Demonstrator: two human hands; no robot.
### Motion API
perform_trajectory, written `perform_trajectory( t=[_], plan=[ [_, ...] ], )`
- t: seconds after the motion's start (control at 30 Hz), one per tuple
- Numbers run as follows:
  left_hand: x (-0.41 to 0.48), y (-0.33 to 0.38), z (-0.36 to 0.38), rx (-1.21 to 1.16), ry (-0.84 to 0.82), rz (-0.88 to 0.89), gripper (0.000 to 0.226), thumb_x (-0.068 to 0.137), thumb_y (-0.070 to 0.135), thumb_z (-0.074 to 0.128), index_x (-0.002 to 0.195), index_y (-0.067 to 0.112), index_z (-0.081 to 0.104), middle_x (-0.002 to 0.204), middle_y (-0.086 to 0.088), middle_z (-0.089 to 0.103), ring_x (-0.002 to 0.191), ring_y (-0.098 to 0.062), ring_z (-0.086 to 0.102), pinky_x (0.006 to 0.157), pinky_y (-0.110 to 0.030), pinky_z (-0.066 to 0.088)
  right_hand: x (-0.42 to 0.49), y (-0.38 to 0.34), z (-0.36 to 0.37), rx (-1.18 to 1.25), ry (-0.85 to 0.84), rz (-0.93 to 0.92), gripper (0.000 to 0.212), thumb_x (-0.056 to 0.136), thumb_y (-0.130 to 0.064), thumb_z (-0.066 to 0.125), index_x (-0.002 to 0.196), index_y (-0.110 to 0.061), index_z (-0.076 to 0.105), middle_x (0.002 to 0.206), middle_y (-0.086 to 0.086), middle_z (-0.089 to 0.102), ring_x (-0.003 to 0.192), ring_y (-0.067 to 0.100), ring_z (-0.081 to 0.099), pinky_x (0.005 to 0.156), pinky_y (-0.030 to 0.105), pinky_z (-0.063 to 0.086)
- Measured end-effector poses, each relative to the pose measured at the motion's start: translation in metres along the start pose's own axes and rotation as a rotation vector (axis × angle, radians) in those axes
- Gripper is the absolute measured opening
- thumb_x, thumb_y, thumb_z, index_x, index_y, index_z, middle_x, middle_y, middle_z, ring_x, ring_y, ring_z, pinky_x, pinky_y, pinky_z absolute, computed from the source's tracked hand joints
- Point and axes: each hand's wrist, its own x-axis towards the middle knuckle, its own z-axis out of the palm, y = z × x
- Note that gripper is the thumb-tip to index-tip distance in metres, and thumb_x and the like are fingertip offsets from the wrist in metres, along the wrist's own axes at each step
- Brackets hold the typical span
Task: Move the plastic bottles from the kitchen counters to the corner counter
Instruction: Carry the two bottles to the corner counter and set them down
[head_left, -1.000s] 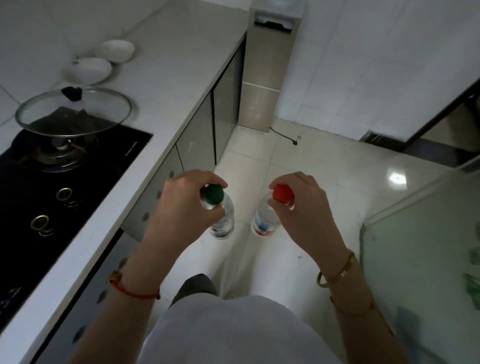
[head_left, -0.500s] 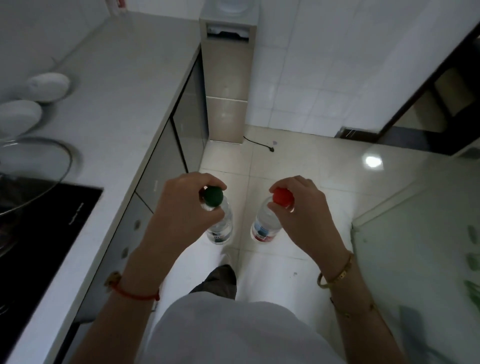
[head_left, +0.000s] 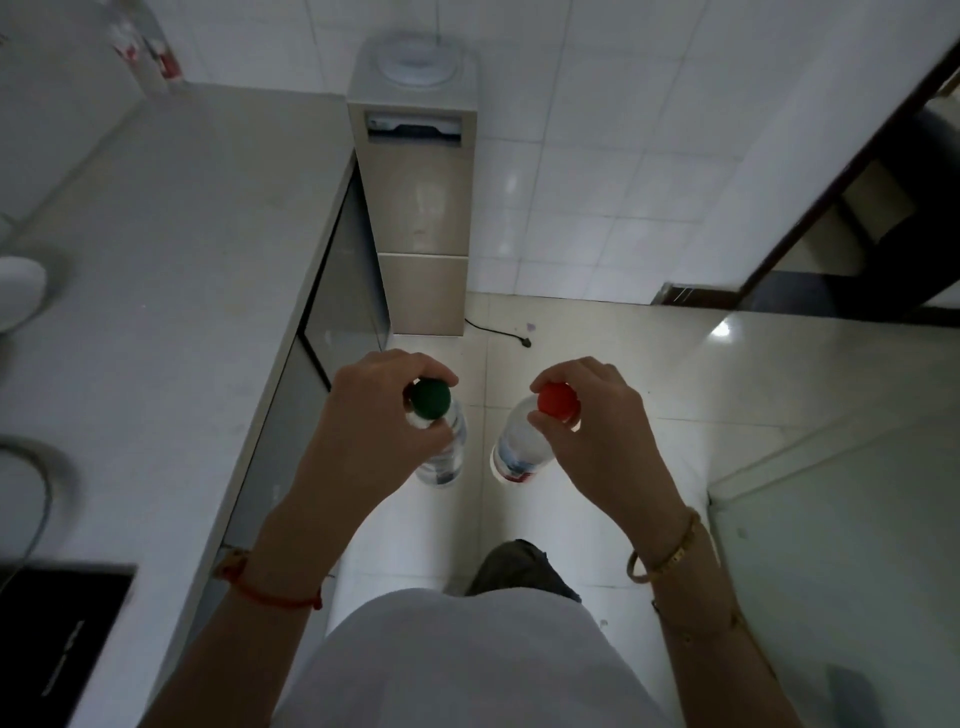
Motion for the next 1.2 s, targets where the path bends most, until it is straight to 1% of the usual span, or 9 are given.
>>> perform_trajectory(
  t=[0.17, 0.33, 0.43, 0.53, 0.63, 0.8, 0.97, 1.07, 1.2],
  plan=[
    [0.062, -0.016, 0.007, 0.0, -0.013, -0.023, 0.034, 0.067, 0.015, 0.081, 0.1, 0.014, 0.071, 0.094, -0.001, 0.072, 0.078, -0.006, 0.058, 0.069, -0.002, 0.038, 0.065, 0.014, 0.009, -0.005, -0.038, 0.003, 0.032, 0.08, -0.017, 0.072, 0.109, -0.012, 0.061, 0.111, 0.004, 0.063, 0.099, 0.01, 0.047, 0.088, 0.019, 0.037],
    [0.129, -0.028, 0.017, -0.009, 0.013, -0.064, 0.035, 0.068, 0.015, 0.081, 0.101, 0.015, 0.071, 0.095, 0.001, 0.071, 0.077, -0.004, 0.056, 0.069, 0.0, 0.036, 0.138, 0.03, 0.015, 0.004, -0.068, -0.019, 0.032, 0.079, -0.017, 0.073, 0.109, -0.012, 0.061, 0.111, 0.005, 0.064, 0.103, 0.018, 0.053, 0.088, 0.022, 0.04],
    [0.172, -0.033, 0.023, -0.012, 0.025, -0.099, 0.036, 0.066, 0.014, 0.081, 0.1, 0.017, 0.071, 0.092, 0.005, 0.068, 0.071, 0.002, 0.054, 0.064, 0.003, 0.039, 0.188, 0.042, 0.015, 0.007, -0.089, -0.067, 0.033, 0.078, -0.017, 0.074, 0.108, -0.012, 0.061, 0.111, 0.005, 0.063, 0.102, 0.013, 0.049, 0.088, 0.019, 0.036],
    [0.217, -0.036, 0.027, -0.023, 0.072, -0.152, 0.037, 0.066, 0.014, 0.081, 0.101, 0.019, 0.07, 0.09, 0.011, 0.062, 0.07, 0.009, 0.052, 0.068, 0.006, 0.038, 0.244, 0.052, 0.014, 0.012, -0.141, -0.117, 0.034, 0.078, -0.019, 0.074, 0.109, -0.012, 0.061, 0.112, 0.005, 0.064, 0.103, 0.014, 0.05, 0.089, 0.02, 0.037],
    [0.263, -0.037, 0.03, -0.007, 0.121, -0.198, 0.037, 0.067, 0.017, 0.081, 0.102, 0.022, 0.07, 0.091, 0.013, 0.063, 0.071, 0.005, 0.054, 0.065, 0.004, 0.039, 0.302, 0.061, 0.01, 0.011, -0.165, -0.185, 0.031, 0.079, -0.019, 0.073, 0.107, -0.013, 0.062, 0.109, 0.005, 0.064, 0.098, 0.008, 0.047, 0.09, 0.024, 0.042],
    [0.325, -0.043, 0.028, 0.003, 0.22, -0.28, 0.034, 0.067, 0.019, 0.081, 0.099, 0.021, 0.071, 0.09, 0.01, 0.067, 0.074, 0.0, 0.058, 0.066, 0.003, 0.04, 0.385, 0.071, 0.008, 0.02, -0.209, -0.315, 0.02, 0.08, -0.015, 0.069, 0.099, -0.017, 0.062, 0.101, 0.001, 0.06, 0.093, 0.013, 0.053, 0.079, 0.023, 0.045],
    [0.369, -0.056, 0.021, 0.021, 0.307, -0.331, 0.033, 0.065, 0.017, 0.081, 0.097, 0.02, 0.072, 0.09, 0.008, 0.071, 0.075, -0.004, 0.062, 0.072, -0.006, 0.044, 0.454, 0.063, 0.017, 0.062, -0.241, -0.507, 0.024, 0.07, 0.0, 0.076, 0.092, 0.0, 0.065, 0.09, 0.017, 0.068, 0.071, 0.008, 0.049, 0.079, 0.006, 0.044],
    [0.388, -0.068, 0.015, 0.044, 0.349, -0.378, 0.034, 0.065, 0.017, 0.081, 0.097, 0.02, 0.071, 0.09, 0.007, 0.071, 0.075, -0.005, 0.062, 0.073, -0.012, 0.048, 0.488, 0.062, 0.029, 0.021, -0.264, -0.442, 0.028, 0.076, -0.013, 0.076, 0.101, -0.008, 0.064, 0.102, 0.008, 0.065, 0.09, 0.009, 0.047, 0.082, 0.018, 0.041],
    [0.407, -0.091, 0.006, 0.051, 0.399, -0.437, 0.035, 0.063, 0.014, 0.082, 0.095, 0.022, 0.071, 0.088, 0.006, 0.071, 0.074, -0.006, 0.064, 0.073, -0.022, 0.054, 0.525, 0.059, 0.051, 0.038, -0.302, -0.442, 0.03, 0.077, -0.017, 0.075, 0.103, -0.011, 0.062, 0.1, 0.0, 0.059, 0.09, 0.008, 0.047, 0.078, 0.009, 0.035]
  ],
)
